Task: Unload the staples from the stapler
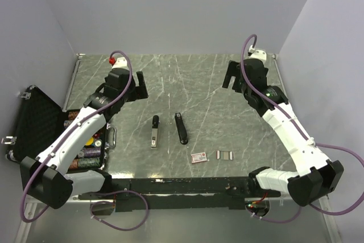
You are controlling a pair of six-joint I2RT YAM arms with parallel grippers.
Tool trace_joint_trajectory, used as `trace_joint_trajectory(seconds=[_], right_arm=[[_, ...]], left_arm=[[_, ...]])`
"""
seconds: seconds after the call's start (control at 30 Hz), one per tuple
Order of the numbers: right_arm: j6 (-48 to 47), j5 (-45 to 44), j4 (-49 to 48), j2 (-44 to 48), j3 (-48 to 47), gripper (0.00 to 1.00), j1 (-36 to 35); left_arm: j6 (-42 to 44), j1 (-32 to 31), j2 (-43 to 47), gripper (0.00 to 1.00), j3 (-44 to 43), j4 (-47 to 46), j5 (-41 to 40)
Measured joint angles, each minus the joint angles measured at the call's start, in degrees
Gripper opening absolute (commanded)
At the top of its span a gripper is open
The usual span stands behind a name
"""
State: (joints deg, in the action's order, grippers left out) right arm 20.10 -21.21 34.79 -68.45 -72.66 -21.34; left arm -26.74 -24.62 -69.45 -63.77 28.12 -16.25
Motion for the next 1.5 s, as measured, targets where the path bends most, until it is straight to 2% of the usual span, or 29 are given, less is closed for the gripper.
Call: trace_joint_trajectory(seconds=[0.27,0.47,0.93,1.13,1.5], right_arm=[[-0.2,5.3,0.0,-1.4,-1.2,1.0,0.0],[-1.4,5.7,-1.0,0.4,1.2,1.0,0.0],[-4.0,6.7,-0.9,-2.8,3.0,1.0,-4.8],[-4.3,9.0,-0.7,-5.2,3.8,1.0,-6.3],[-4.7,12.4,-0.8,-7.4,3.8,1.0,-7.9]], left_arm=[[-0.5,0.0,0.5,0.99,0.2,0.0,0.8],[-2.0,0.0,0.1,0.99,2.0,0.4,0.8],[-3.5,-1.9,-7.7,0.99,5.0,1.4,4.5],[-1.9,-5.3,-14.3,0.99,5.0,1.4,7.3],[0.7,-9.3,-20.0,0.86,4.5,1.4,9.3]])
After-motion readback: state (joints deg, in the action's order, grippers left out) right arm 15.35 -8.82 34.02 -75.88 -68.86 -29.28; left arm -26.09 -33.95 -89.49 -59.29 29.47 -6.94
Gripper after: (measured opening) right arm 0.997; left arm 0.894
